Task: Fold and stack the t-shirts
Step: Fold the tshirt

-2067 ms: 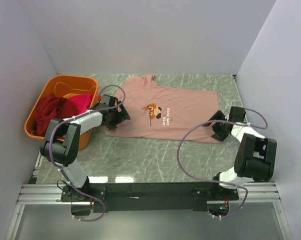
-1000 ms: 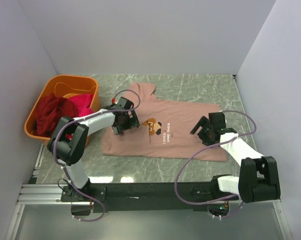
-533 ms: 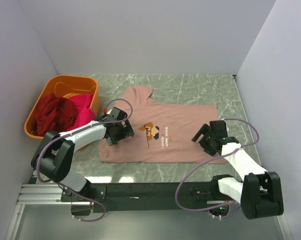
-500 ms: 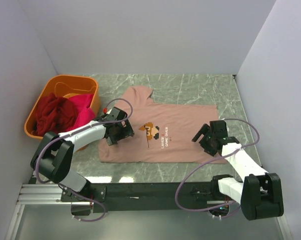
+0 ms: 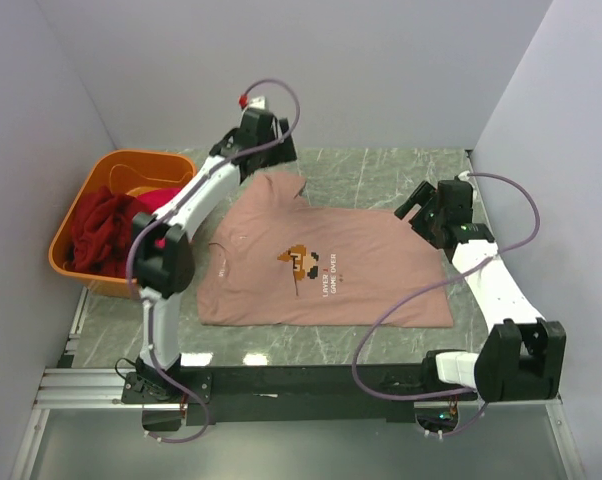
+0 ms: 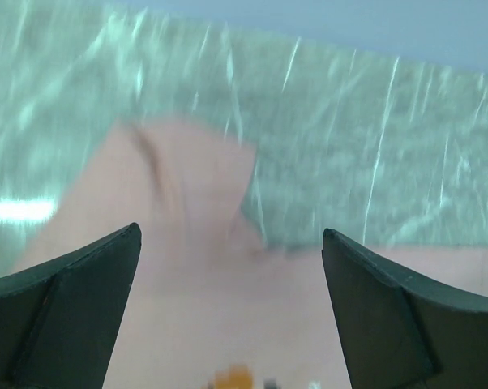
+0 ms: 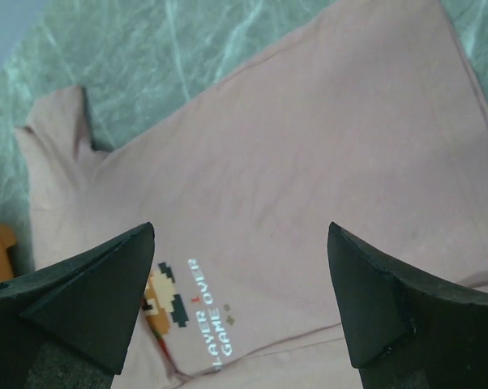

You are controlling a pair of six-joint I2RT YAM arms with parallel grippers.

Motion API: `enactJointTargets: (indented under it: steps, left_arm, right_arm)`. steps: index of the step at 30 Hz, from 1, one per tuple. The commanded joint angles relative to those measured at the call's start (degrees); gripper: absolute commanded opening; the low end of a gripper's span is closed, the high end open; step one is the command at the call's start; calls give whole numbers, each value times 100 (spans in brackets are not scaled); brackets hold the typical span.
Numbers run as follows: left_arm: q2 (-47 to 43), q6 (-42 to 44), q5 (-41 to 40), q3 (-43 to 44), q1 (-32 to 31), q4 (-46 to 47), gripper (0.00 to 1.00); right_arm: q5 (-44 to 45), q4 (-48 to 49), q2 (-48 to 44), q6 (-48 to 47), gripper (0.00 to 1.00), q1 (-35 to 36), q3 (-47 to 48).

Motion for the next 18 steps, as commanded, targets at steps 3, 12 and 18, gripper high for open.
enactJointTargets:
  steps: [3, 12, 18]
  left_arm:
    - [1999, 1476, 996, 2453, 457, -156, 99]
    - [3064, 2277, 585, 2870, 484, 1047, 99]
    - [3935, 2260, 654, 3547, 492, 608, 97]
  right_arm:
    - [-218, -17, 440, -302, 93, -156, 120]
    - [-412, -87, 976, -416, 92, -385, 172]
    - [-500, -105, 1126, -434, 92, -393, 172]
